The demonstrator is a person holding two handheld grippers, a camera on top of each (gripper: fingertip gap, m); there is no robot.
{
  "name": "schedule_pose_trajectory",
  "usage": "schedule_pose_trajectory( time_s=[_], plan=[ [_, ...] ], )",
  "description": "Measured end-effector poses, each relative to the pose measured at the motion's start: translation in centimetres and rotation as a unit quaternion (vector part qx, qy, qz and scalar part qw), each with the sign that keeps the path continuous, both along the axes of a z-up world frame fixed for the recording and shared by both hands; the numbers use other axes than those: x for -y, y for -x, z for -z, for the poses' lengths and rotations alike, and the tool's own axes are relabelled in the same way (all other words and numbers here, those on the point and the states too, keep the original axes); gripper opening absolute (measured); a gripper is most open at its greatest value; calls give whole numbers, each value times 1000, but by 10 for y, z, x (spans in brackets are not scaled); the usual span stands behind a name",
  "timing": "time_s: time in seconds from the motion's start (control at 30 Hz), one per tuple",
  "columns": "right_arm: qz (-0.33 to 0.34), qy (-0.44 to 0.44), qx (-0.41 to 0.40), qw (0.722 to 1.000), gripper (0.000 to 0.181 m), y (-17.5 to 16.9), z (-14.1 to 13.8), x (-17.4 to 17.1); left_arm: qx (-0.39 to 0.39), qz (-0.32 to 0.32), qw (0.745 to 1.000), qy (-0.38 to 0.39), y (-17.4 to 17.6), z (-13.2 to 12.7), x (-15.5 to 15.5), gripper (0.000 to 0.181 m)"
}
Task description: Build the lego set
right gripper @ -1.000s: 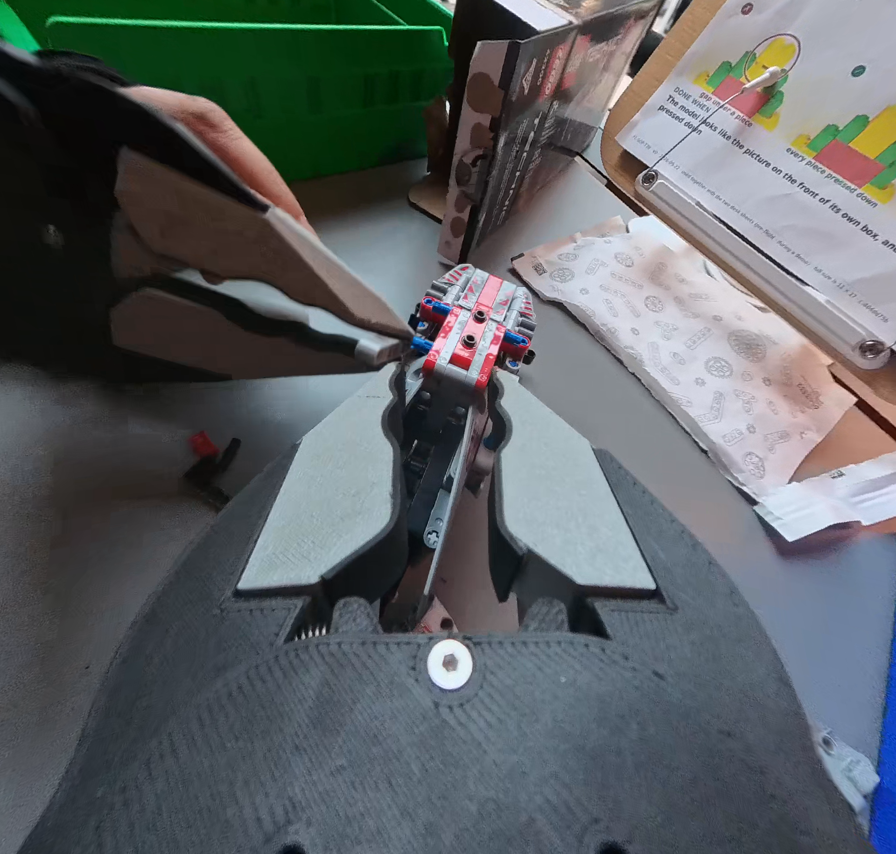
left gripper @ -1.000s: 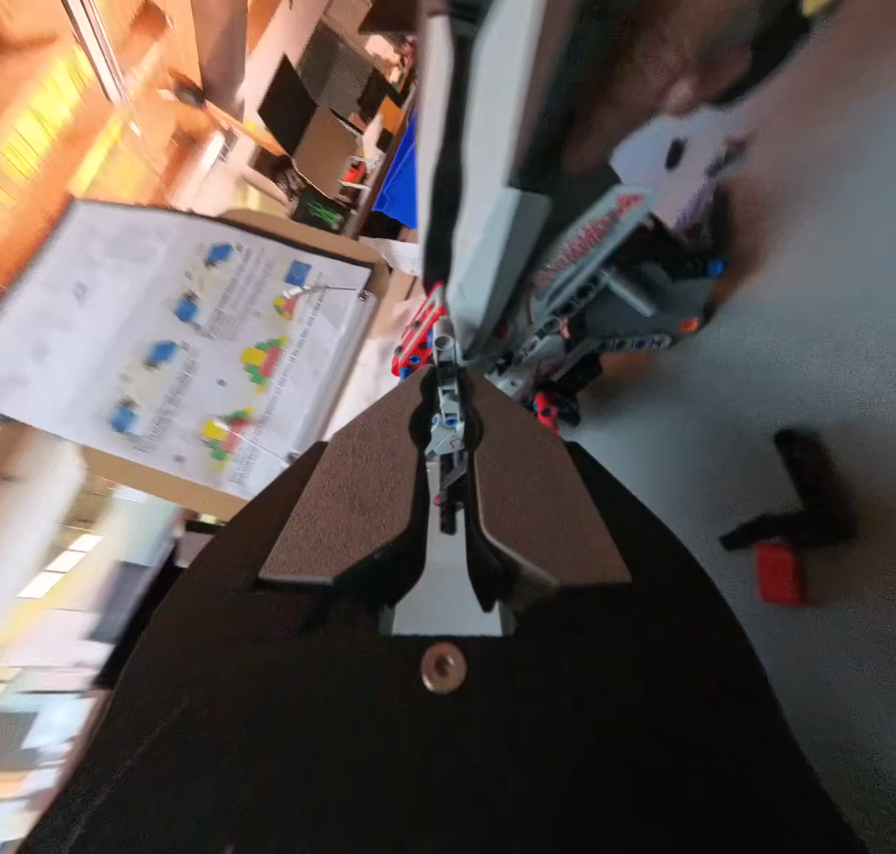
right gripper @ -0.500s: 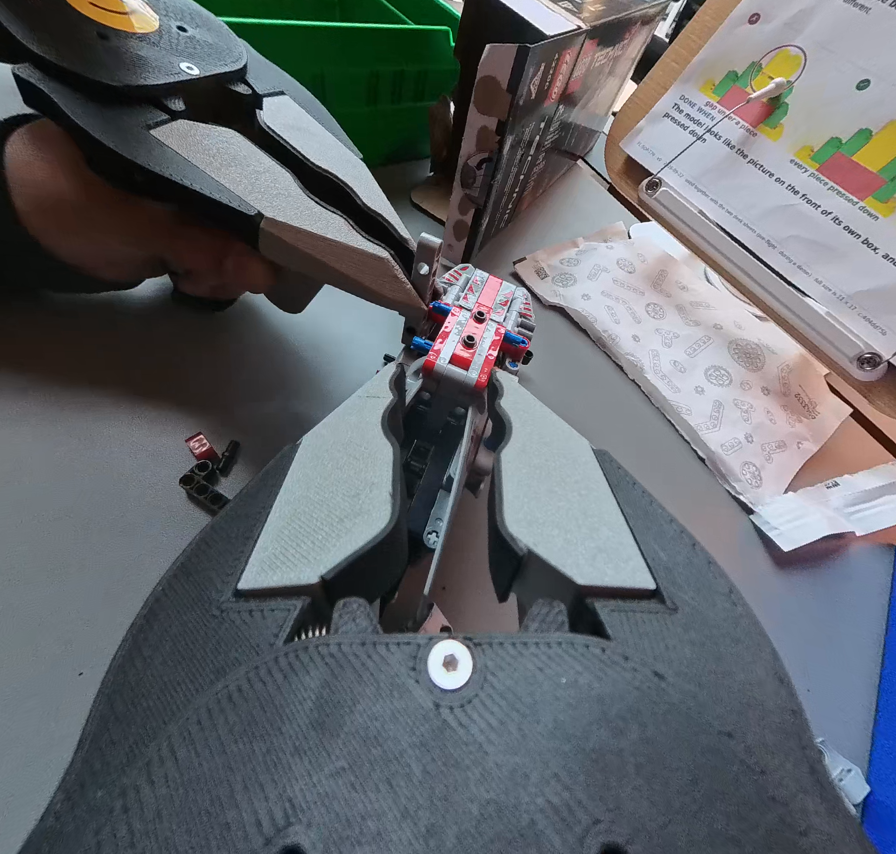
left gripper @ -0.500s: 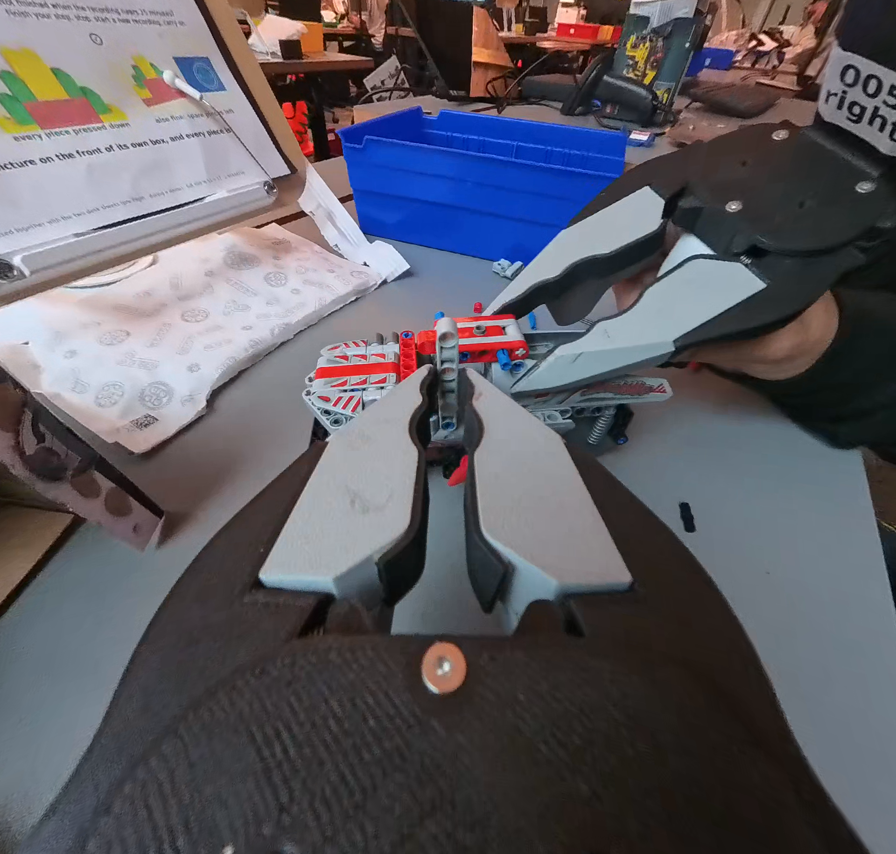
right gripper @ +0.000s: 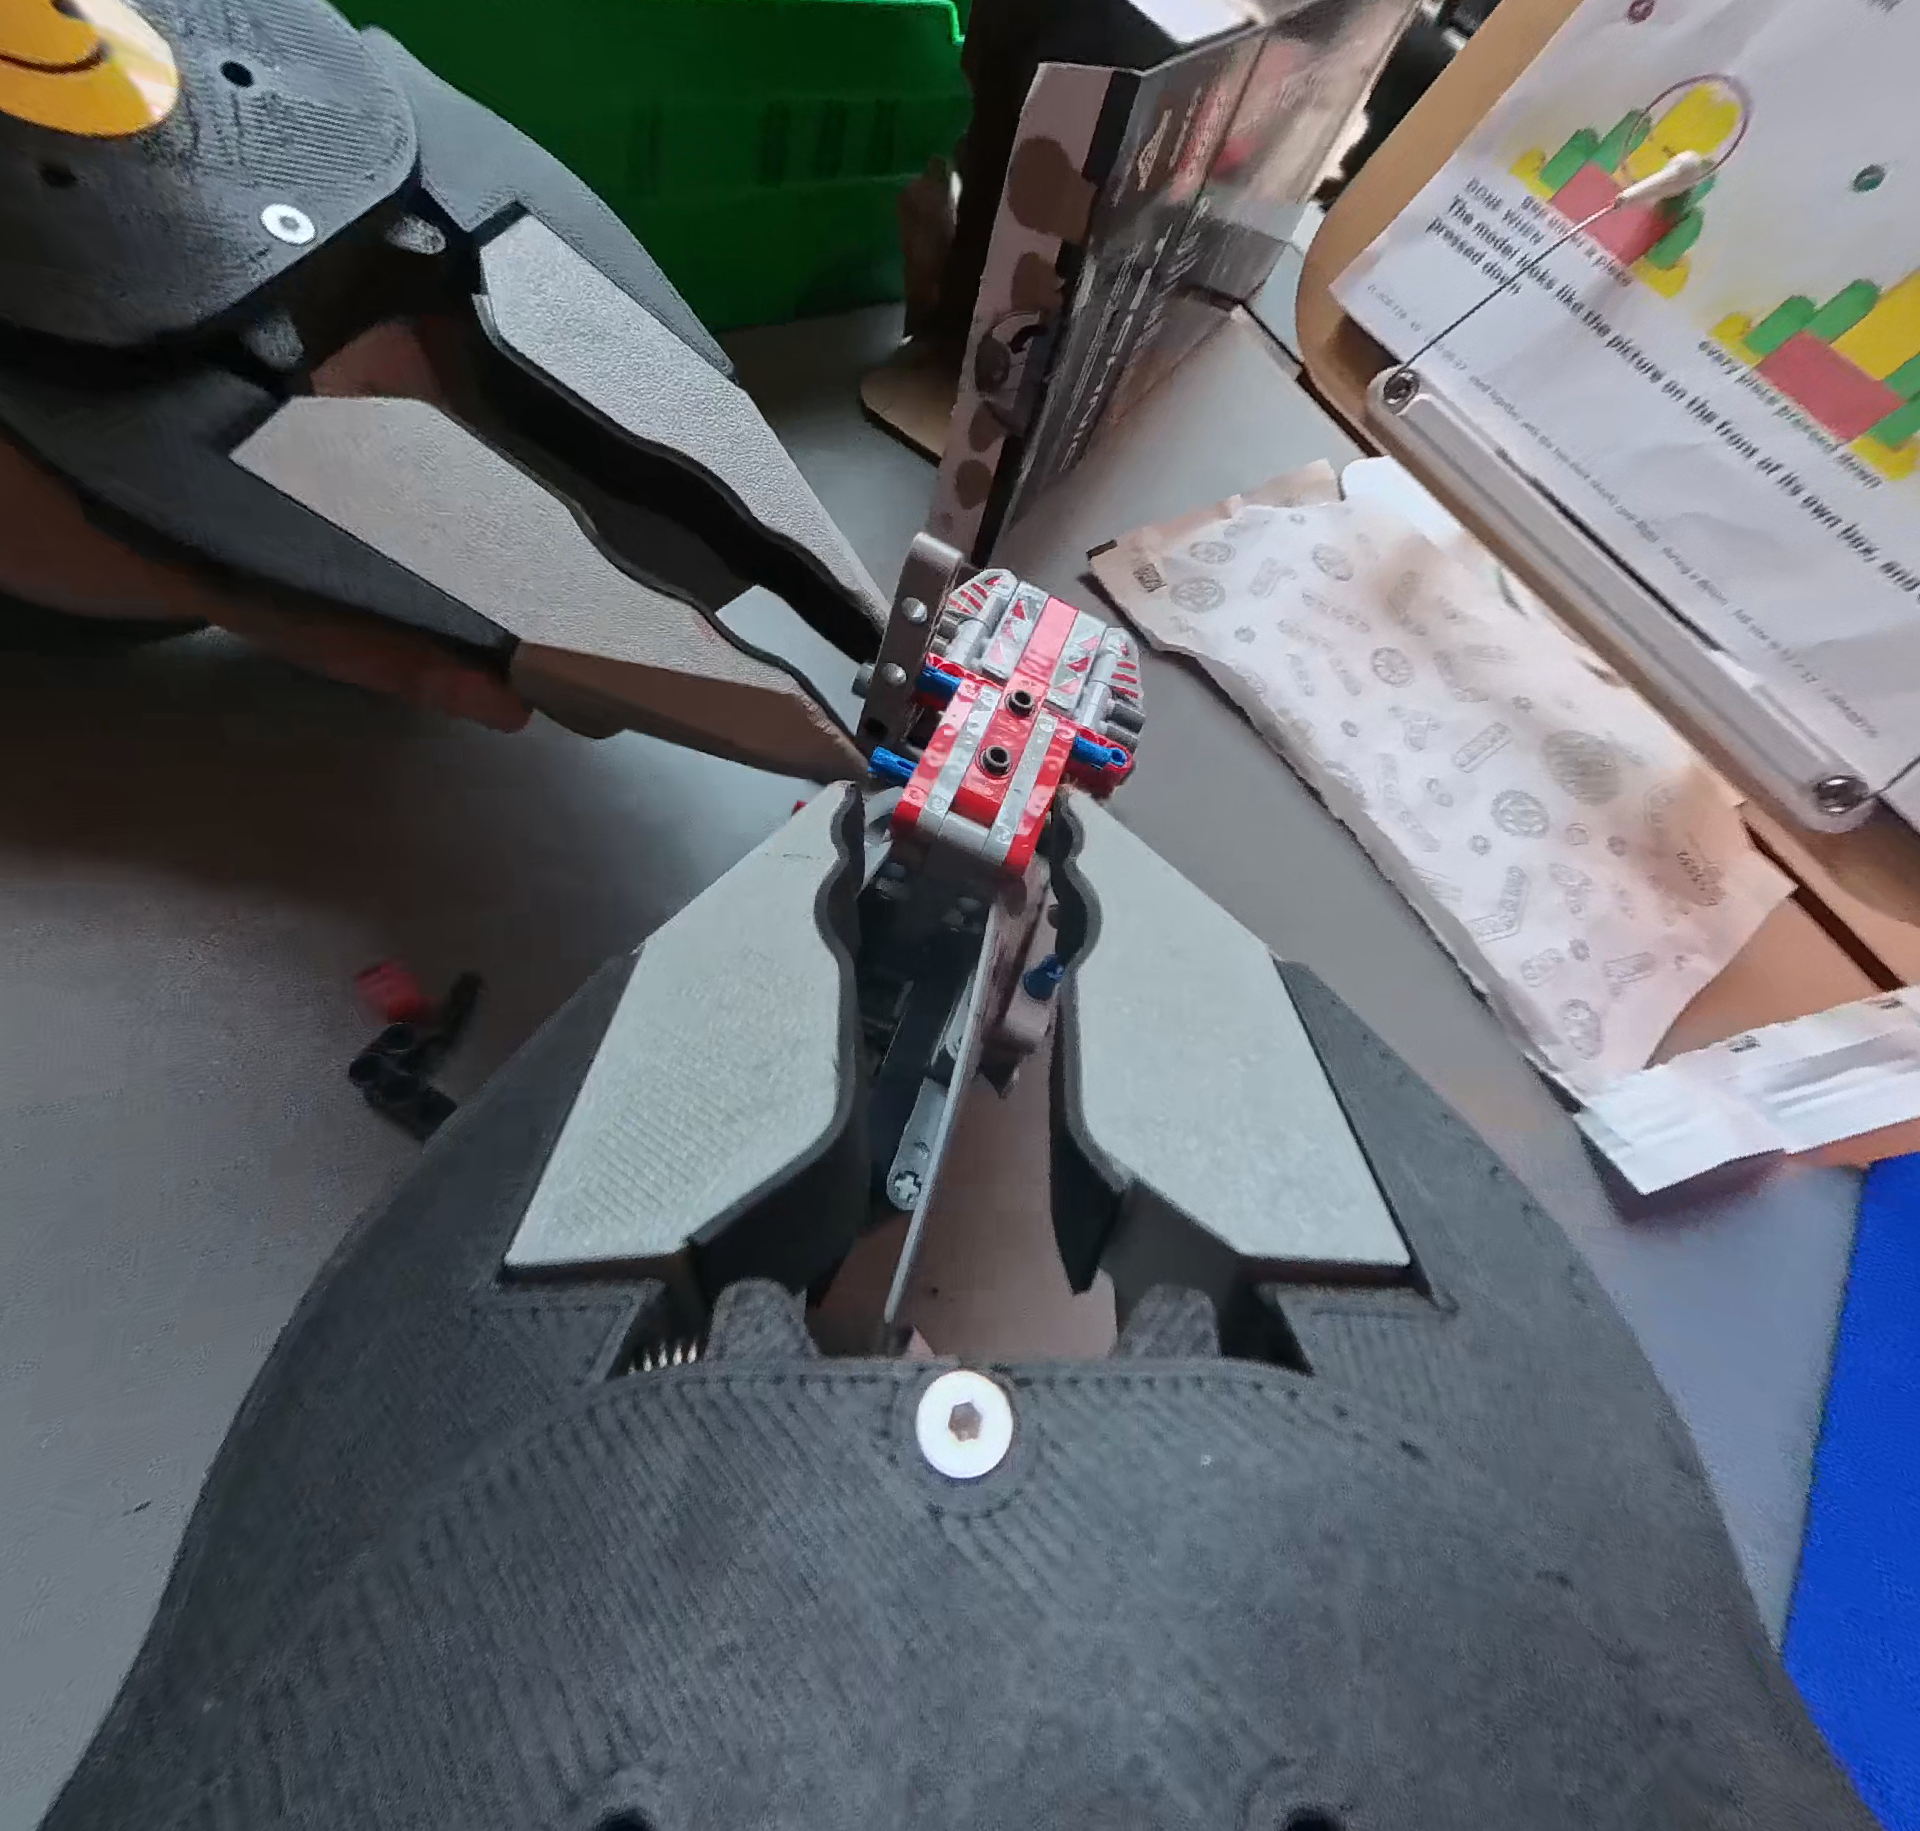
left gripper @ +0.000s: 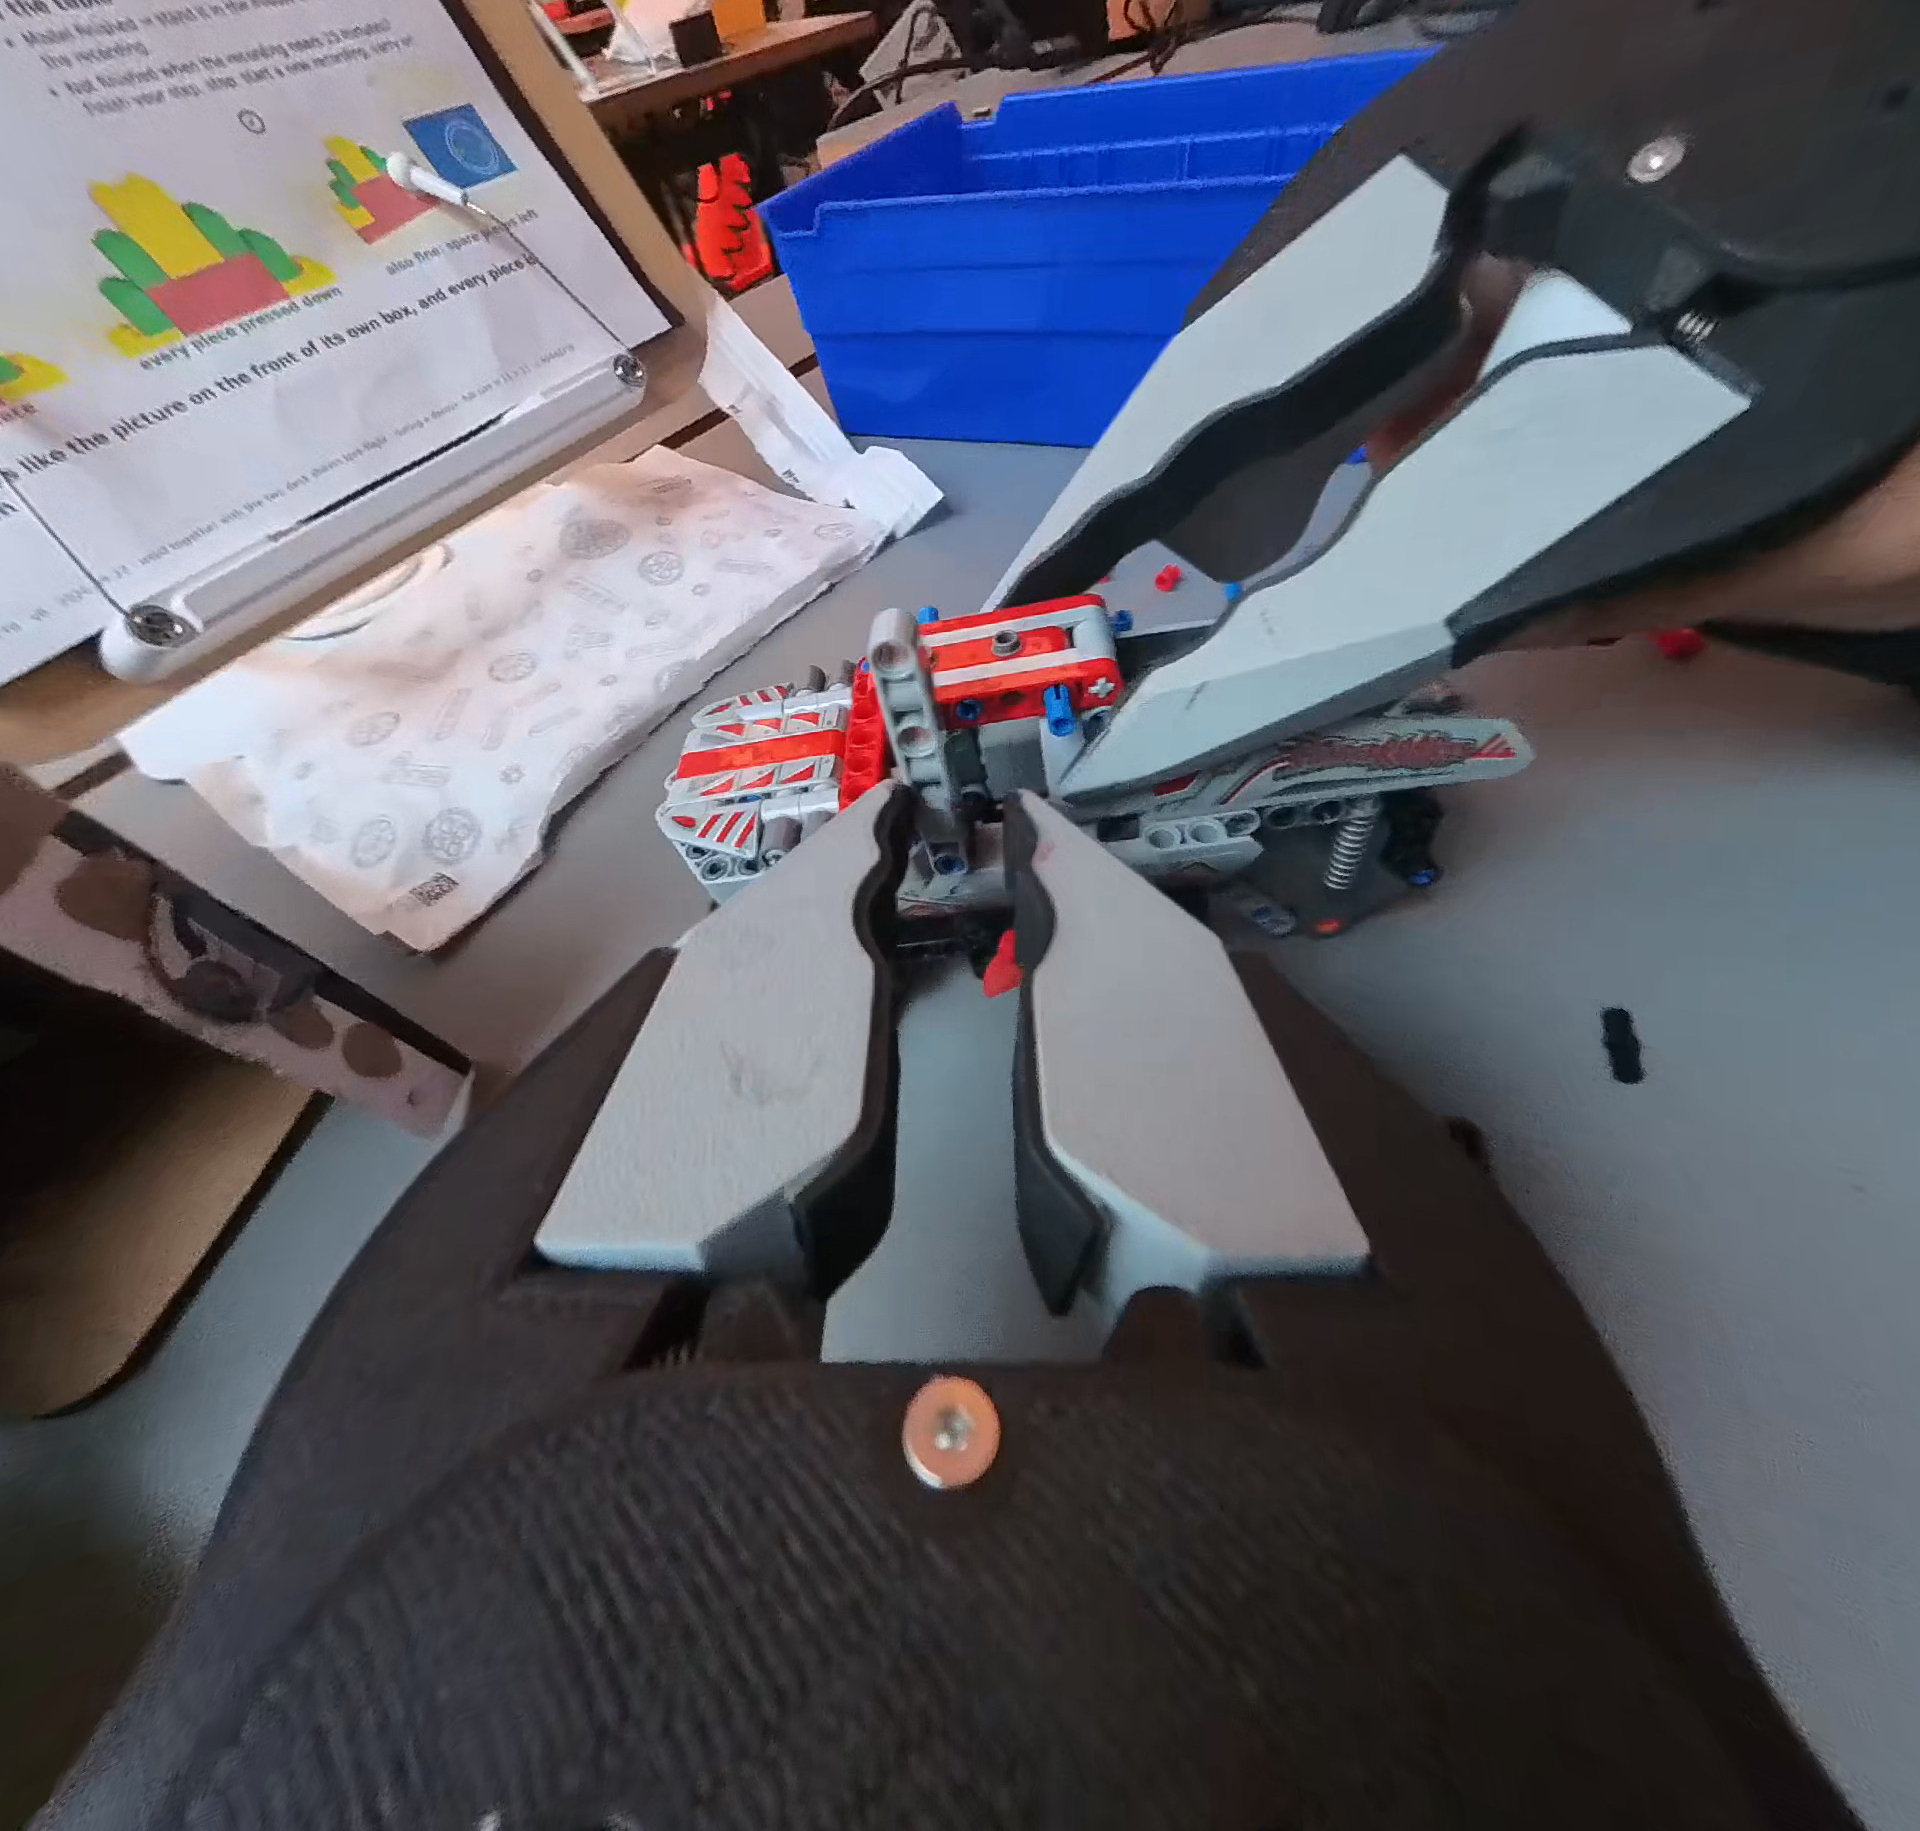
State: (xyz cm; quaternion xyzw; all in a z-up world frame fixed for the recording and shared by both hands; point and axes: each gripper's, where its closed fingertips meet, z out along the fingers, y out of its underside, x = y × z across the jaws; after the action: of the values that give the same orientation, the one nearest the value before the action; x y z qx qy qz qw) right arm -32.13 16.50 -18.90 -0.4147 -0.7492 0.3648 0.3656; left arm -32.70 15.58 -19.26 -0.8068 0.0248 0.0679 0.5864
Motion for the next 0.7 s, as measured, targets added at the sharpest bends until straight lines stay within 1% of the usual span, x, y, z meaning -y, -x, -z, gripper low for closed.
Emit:
schedule_pose_trajectory(
  time_s=[0.07,0.13,0.27,0.43,0.53,0.6,0.63,0.67,0.7],
  plan=[
    [-7,16,16,1000,34,1,2,1,-15,-11,1000,4,4,0,1,8],
    [-14,23,28,999,34,3,3,2,-12,-11,1000,8,5,0,1,8],
    [-5,18,34,999,33,7,4,-1,-10,-28,1000,6,8,0,-2,8],
    [13,-10,26,1000,29,9,3,-6,-22,-10,999,36,7,1,0,7],
    [13,-20,13,1000,28,8,2,-2,1,4,999,39,7,2,6,7],
    [15,-22,20,999,28,9,2,-1,-9,7,999,50,7,2,10,7],
    [40,-44,22,998,28,11,3,-12,-17,8,998,53,8,-3,15,7],
    [76,-84,21,993,28,13,2,-32,-16,7,1000,22,10,-22,21,7],
    [96,-106,23,989,28,12,2,-48,1,8,1000,-14,12,-47,28,6]
  ],
)
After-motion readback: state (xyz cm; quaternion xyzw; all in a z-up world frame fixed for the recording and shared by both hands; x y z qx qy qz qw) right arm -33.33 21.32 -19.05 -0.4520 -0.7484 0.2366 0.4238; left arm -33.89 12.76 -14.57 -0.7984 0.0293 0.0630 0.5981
